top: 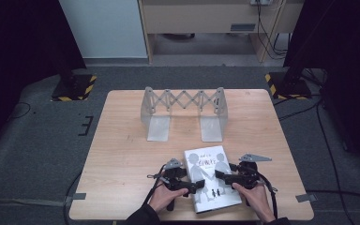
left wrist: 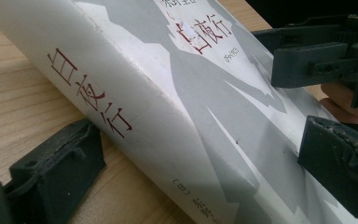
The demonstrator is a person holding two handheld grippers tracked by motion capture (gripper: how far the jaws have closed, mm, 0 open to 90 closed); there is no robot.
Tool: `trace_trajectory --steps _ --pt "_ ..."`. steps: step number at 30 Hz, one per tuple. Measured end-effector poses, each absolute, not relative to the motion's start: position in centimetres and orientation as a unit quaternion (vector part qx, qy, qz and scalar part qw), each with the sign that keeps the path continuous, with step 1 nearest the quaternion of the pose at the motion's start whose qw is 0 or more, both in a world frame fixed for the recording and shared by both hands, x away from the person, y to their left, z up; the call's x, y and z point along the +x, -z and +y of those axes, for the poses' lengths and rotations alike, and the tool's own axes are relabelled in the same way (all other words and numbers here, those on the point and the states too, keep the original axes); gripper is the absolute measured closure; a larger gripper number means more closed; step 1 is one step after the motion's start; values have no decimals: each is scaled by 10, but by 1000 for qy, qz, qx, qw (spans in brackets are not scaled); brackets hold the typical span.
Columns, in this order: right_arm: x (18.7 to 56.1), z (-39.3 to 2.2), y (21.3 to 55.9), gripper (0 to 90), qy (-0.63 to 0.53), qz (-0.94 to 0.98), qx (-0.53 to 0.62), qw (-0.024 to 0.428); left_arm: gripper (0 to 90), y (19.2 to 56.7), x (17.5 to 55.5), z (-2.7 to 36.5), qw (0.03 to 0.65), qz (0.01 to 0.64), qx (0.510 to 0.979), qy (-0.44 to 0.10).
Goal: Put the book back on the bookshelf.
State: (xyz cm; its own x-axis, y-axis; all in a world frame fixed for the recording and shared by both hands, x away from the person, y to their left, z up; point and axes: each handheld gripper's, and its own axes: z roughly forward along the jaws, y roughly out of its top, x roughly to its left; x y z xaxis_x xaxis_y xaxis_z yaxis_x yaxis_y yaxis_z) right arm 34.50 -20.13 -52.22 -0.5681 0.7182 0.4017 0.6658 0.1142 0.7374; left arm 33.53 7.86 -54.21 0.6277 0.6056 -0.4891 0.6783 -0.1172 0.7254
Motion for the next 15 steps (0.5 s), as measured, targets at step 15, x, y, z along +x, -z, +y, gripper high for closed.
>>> trace_trajectory --steps 15 --pt "346 -199 523 286 -480 741 469 21 24 542 337 82 507 436 742 41"
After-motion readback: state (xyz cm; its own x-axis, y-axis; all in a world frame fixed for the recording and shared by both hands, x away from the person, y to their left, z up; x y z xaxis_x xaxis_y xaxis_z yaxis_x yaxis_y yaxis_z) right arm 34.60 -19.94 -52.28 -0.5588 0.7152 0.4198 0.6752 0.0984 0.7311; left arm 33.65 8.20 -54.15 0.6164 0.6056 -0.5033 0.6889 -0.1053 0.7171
